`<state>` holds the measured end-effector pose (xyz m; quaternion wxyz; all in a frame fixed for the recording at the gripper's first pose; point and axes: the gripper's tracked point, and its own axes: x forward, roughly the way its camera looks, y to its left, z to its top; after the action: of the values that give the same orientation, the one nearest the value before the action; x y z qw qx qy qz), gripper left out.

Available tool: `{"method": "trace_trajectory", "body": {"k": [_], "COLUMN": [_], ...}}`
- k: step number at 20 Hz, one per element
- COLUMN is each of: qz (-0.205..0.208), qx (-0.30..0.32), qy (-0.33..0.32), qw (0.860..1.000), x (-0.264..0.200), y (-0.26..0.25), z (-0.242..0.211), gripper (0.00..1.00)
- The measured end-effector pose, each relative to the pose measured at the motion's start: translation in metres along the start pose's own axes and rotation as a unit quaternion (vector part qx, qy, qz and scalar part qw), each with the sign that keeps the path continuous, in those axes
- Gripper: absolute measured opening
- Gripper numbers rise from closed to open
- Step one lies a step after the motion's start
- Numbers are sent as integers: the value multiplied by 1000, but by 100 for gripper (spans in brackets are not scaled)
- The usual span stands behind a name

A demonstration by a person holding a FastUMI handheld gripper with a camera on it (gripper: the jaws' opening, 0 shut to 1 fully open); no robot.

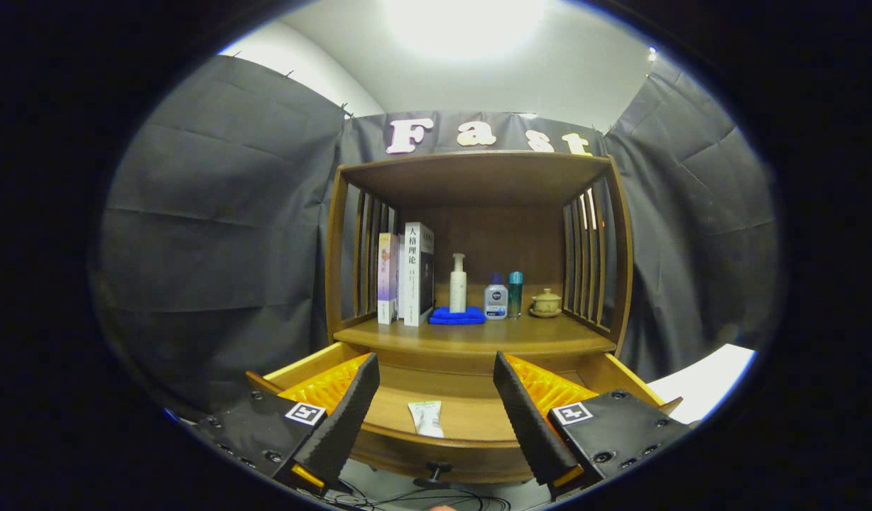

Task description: Pull open the drawer, take out the items inside it, and place them on the countertop above the cabinet.

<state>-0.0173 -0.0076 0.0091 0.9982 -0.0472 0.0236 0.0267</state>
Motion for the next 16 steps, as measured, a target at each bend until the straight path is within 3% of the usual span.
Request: {"method": "trace_trajectory", "body": {"k": [8,12,16], "qz": [51,85,129], "qx": [44,31,4], "qy": [75,148,236], "qw": [995,985,963], "x": [67,104,127], "y": [-11,-6,10], "z": [25,0,-41], "gripper": [100,98,98]}}
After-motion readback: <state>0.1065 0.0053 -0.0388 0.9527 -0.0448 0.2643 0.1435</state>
